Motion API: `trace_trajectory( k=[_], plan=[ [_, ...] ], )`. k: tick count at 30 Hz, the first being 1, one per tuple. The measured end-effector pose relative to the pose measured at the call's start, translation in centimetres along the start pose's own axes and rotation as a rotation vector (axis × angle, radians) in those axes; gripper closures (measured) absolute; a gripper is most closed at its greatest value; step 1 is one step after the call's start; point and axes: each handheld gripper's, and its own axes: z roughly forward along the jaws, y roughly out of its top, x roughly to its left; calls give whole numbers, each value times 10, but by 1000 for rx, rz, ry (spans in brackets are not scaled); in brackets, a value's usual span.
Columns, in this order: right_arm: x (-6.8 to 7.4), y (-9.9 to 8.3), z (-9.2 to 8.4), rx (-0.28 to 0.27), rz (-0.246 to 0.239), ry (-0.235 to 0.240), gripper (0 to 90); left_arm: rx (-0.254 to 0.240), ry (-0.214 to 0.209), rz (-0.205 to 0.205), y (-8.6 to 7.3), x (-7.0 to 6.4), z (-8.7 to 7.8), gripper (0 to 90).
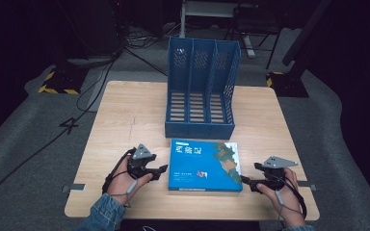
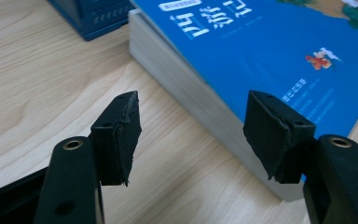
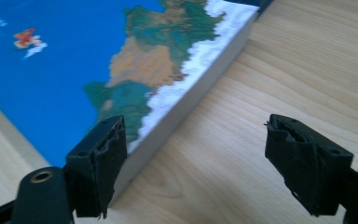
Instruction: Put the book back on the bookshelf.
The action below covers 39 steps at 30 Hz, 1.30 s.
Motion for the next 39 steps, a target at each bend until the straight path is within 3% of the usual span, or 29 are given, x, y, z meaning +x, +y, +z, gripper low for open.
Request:
trace_trajectory(
  k=[8,12,18,22,28,32,35,39],
  plan=[
    [26,2,-1,51,-23,76,211,6,-43,-30,8,-4,28,371],
    [36,-1,3,79,-51,95,208,6,-41,-43,9,-2,39,366],
    [41,-8,12,102,-73,64,192,-2,-71,-54,11,-1,48,341],
    [44,-13,20,99,-84,59,192,-3,-83,-92,12,2,52,301],
    [48,-16,28,86,-123,47,148,-4,-65,-86,13,0,50,323],
    [48,-15,30,78,-125,46,116,-9,-54,-92,15,0,48,404],
    [52,-15,40,57,-113,33,0,-10,-56,-119,15,2,49,421],
    [51,-11,43,66,-103,27,0,-44,-40,-118,14,4,52,432]
  ],
)
